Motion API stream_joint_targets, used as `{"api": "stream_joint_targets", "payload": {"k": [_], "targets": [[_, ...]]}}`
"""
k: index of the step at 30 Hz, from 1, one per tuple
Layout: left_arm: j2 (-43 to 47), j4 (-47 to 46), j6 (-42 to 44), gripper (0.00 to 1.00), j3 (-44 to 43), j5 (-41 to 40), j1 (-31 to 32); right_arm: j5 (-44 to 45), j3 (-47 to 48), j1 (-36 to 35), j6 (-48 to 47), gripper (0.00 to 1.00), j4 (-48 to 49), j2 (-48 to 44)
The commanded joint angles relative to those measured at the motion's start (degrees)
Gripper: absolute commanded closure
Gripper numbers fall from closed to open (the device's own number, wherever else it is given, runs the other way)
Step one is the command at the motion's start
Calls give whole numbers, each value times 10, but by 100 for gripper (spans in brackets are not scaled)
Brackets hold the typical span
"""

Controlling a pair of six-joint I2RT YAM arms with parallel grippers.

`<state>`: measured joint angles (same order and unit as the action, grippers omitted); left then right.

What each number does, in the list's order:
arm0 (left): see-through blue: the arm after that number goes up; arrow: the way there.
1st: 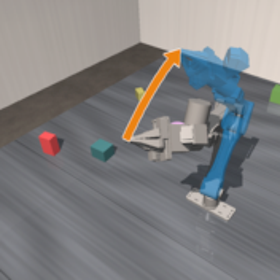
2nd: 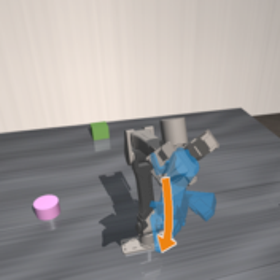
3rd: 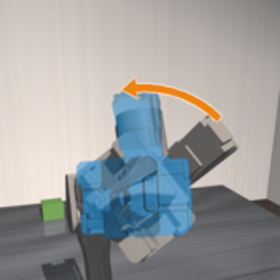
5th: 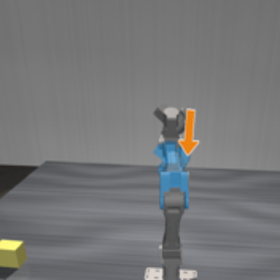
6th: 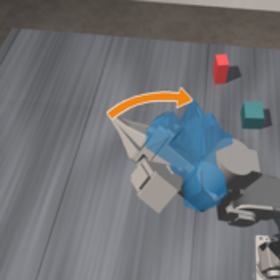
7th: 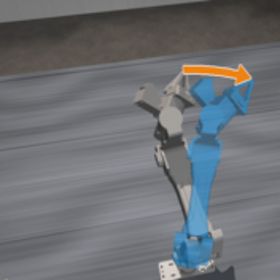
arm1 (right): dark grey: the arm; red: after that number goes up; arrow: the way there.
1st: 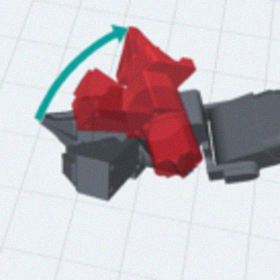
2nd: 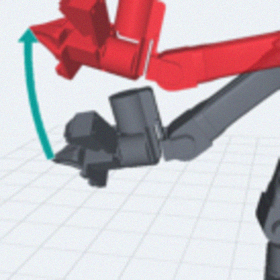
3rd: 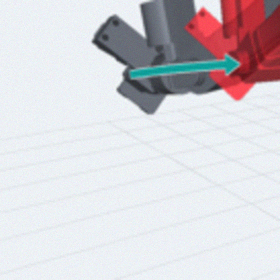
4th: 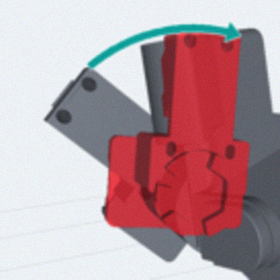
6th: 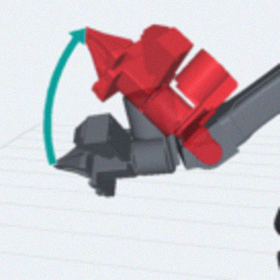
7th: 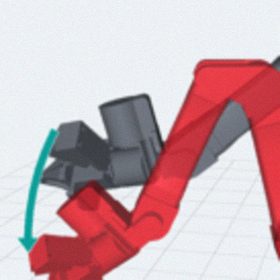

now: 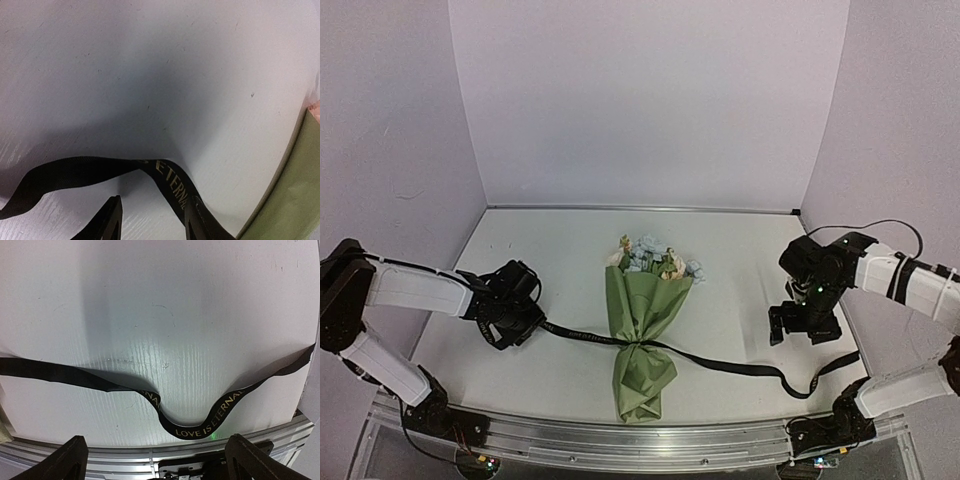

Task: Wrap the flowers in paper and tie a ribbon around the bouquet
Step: Cross the half-tied ribbon over the folded bouquet.

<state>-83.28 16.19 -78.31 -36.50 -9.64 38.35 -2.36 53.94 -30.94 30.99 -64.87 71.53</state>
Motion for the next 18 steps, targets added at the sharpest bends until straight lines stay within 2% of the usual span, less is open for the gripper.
{"api": "stream_joint_targets", "payload": {"k": [1,8,12,15,18], "targets": [[-24,-36,-28,57,-26,-40,2,-23,-11,-4,12,2,39,-12],[-54,-65,-23,74,-24,-21,2,-23,10,-33,9,2,70,12],[-52,-67,6,99,-37,-19,2,-27,46,-80,-34,4,98,40],[-26,-58,62,100,-54,-8,2,-44,81,-112,-65,6,126,68],[15,-71,126,100,-63,36,3,-69,132,-140,-97,12,151,110]]}}
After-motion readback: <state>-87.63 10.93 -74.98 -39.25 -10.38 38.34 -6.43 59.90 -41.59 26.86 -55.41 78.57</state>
